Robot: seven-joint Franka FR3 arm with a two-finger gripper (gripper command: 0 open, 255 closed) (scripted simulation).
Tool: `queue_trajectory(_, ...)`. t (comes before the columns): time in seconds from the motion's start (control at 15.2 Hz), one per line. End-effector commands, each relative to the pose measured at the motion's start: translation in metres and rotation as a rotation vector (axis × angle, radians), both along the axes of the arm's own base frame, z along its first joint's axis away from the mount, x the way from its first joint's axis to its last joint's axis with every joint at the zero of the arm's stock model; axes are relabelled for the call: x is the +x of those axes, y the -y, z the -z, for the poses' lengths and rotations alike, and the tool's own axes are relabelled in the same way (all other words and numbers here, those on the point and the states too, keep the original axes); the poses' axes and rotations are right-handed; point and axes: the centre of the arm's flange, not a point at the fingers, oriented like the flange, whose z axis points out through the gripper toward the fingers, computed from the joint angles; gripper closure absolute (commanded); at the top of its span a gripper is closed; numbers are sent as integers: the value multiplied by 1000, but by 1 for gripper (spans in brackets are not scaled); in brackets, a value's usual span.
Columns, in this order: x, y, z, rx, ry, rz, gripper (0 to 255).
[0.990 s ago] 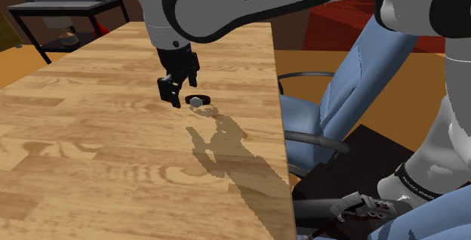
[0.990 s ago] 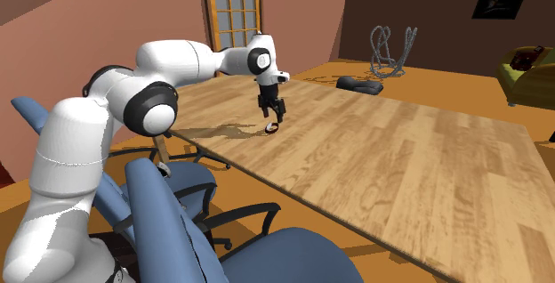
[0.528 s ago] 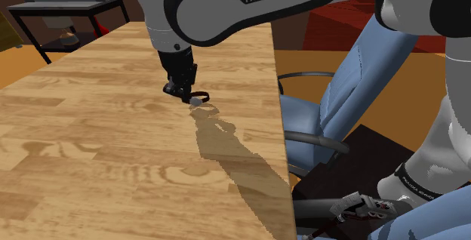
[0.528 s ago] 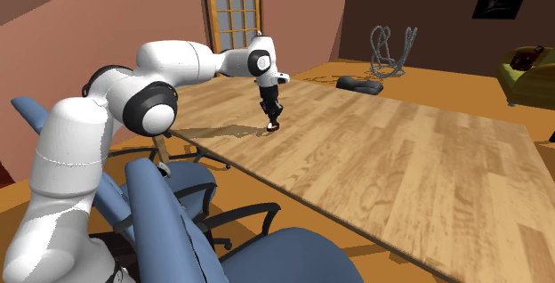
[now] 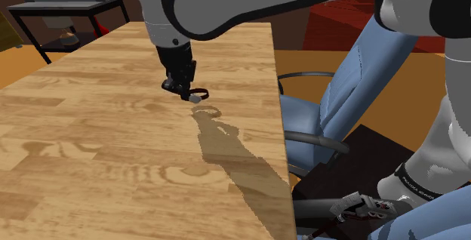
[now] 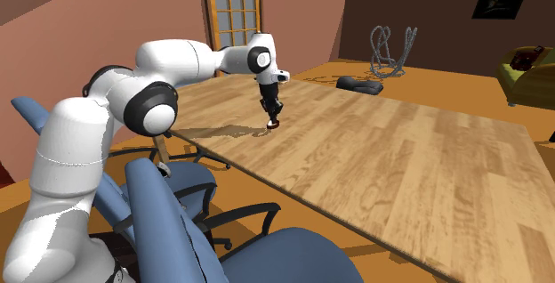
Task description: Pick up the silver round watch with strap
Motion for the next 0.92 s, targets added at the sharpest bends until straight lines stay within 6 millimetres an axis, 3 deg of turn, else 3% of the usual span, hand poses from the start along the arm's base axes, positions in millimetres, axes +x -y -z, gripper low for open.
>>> queue_trajectory(0.0,0,1,-10,0,0,0,255)
queue_trajectory(0.73,0,1,-68,0,0,0,255)
queue_trajectory(0.86,0,1,-69,0,0,0,255)
